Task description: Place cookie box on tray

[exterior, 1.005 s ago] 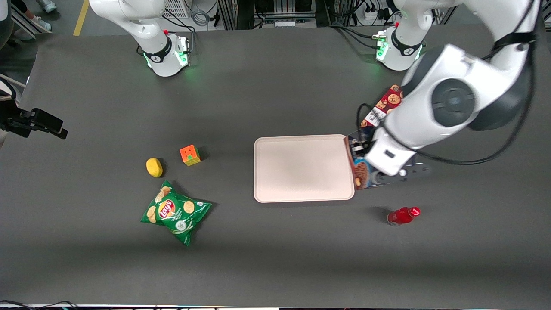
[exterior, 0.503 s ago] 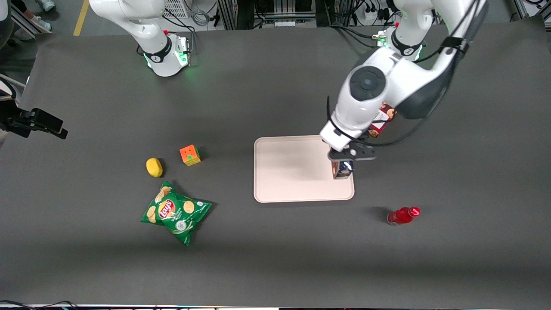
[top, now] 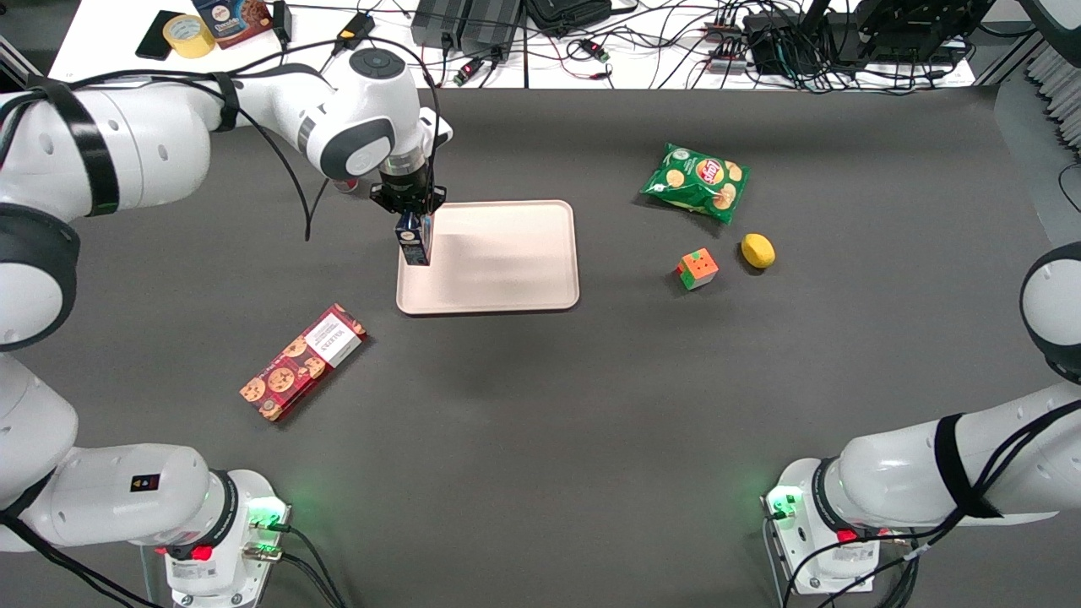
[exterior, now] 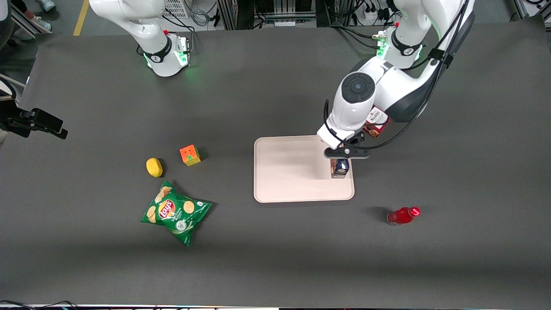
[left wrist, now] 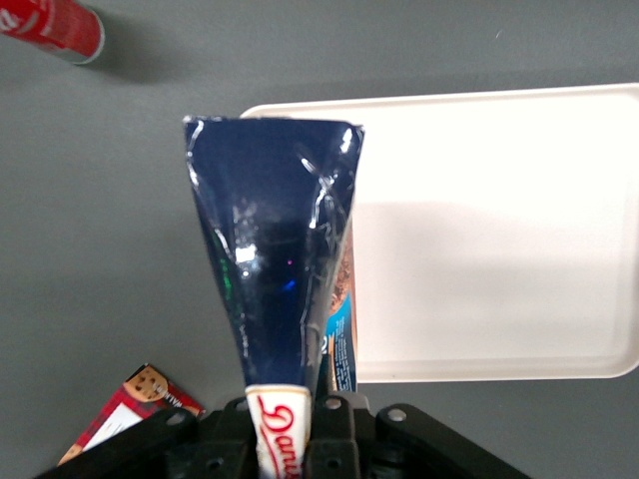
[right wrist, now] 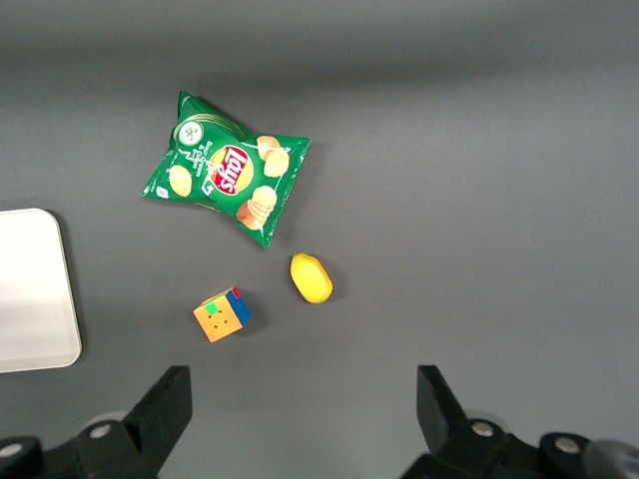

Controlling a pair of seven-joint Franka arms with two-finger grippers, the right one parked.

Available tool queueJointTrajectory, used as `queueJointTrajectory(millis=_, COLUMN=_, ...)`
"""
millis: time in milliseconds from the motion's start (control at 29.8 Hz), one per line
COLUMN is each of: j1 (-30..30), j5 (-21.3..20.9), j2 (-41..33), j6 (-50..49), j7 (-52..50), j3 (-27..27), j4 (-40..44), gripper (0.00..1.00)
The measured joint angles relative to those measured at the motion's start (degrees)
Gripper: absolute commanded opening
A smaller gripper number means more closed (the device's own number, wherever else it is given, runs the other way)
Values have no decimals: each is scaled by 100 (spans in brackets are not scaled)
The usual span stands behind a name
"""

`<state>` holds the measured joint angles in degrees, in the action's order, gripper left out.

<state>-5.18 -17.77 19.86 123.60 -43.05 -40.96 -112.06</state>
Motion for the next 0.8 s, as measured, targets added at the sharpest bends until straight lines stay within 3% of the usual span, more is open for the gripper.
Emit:
queueJointTrajectory(millis=369, j1=-17, j5=-91, j2=426, j6=694, j7=-29, j3=261, j4=-314, gripper=0)
queueJointTrajectory(millis=804, j1=-24, j5=-98, j2=655, j6=860, j7=-53, j3=356, j4=-311, gripper=0)
